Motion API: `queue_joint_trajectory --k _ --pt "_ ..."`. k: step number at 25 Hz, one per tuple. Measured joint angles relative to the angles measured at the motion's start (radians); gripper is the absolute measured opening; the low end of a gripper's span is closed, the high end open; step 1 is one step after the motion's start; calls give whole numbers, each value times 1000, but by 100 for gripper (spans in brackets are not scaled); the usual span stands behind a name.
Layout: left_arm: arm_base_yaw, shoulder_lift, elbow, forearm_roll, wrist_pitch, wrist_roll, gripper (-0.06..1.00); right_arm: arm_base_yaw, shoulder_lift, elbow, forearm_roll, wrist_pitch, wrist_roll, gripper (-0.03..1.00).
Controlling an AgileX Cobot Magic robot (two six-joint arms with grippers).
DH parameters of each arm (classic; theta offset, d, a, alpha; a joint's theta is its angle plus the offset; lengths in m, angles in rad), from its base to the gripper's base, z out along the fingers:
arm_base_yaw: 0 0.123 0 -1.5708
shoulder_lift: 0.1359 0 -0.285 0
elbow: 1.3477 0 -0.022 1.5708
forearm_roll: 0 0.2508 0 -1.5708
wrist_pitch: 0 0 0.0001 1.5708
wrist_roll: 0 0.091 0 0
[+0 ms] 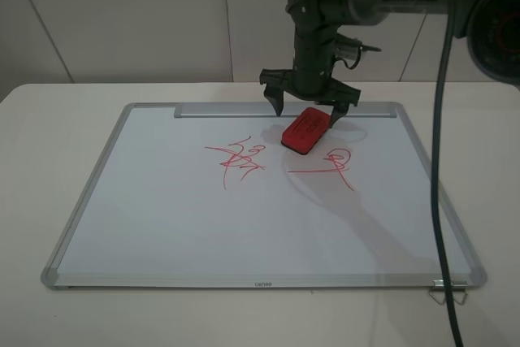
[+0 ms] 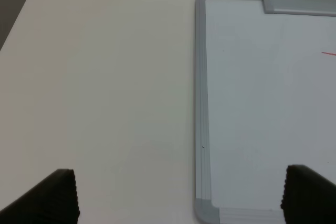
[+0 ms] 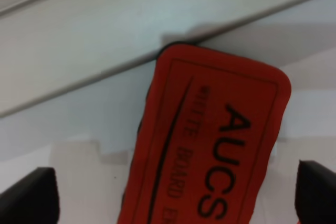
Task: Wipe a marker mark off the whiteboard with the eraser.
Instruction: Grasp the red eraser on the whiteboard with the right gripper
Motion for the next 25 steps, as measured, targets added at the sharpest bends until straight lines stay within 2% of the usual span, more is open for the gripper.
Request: queue_joint_trajectory --k 15,18,21,25 --pt "0 0 0 0 0 0 77 -22 55 0 20 -23 9 78" --pt "0 0 0 0 0 0 77 -22 60 0 20 -25 9 72" --pt "0 0 0 0 0 0 77 -22 60 0 20 -25 9 55" --pt "0 0 0 0 0 0 77 -22 60 0 20 -24 9 54"
